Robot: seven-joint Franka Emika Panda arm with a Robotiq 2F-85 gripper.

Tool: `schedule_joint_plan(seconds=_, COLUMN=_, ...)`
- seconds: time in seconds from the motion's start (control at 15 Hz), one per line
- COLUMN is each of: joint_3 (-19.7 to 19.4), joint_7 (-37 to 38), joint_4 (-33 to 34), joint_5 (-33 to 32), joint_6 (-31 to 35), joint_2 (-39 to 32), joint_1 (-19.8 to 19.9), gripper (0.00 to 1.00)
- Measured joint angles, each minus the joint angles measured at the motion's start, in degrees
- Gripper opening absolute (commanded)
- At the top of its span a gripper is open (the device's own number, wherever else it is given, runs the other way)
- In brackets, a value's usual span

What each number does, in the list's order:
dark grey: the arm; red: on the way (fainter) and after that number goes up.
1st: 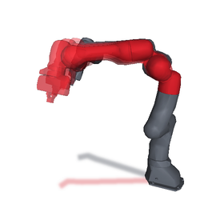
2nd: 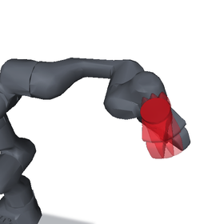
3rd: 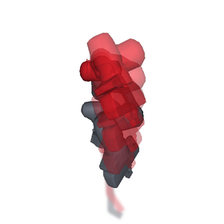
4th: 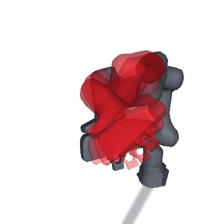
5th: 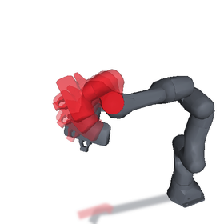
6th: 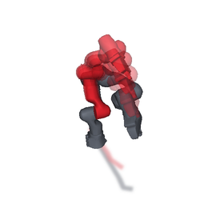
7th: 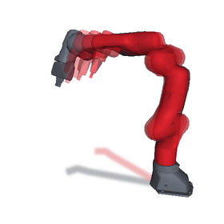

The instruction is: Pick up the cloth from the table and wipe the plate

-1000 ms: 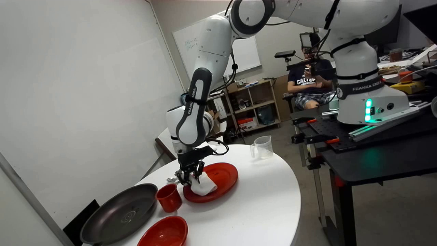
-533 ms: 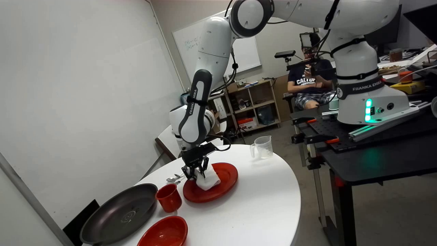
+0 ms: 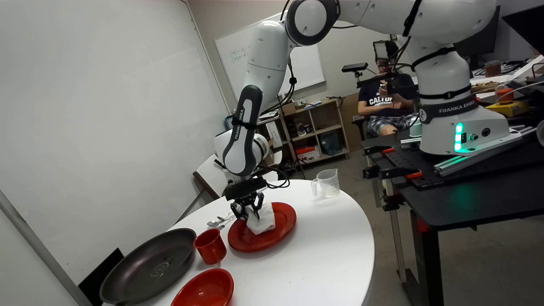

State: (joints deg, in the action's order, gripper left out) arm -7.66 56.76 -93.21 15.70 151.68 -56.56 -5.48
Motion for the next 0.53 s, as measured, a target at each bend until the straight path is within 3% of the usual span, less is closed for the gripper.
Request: schedule_joint_plan(seconds=0.53, joint_3=0.1, joint_7=7.8, joint_4=-8.9, joint_5=2.2, joint_6=-0.2, joint_2=4.6, joint_1=0.6, gripper=0.06)
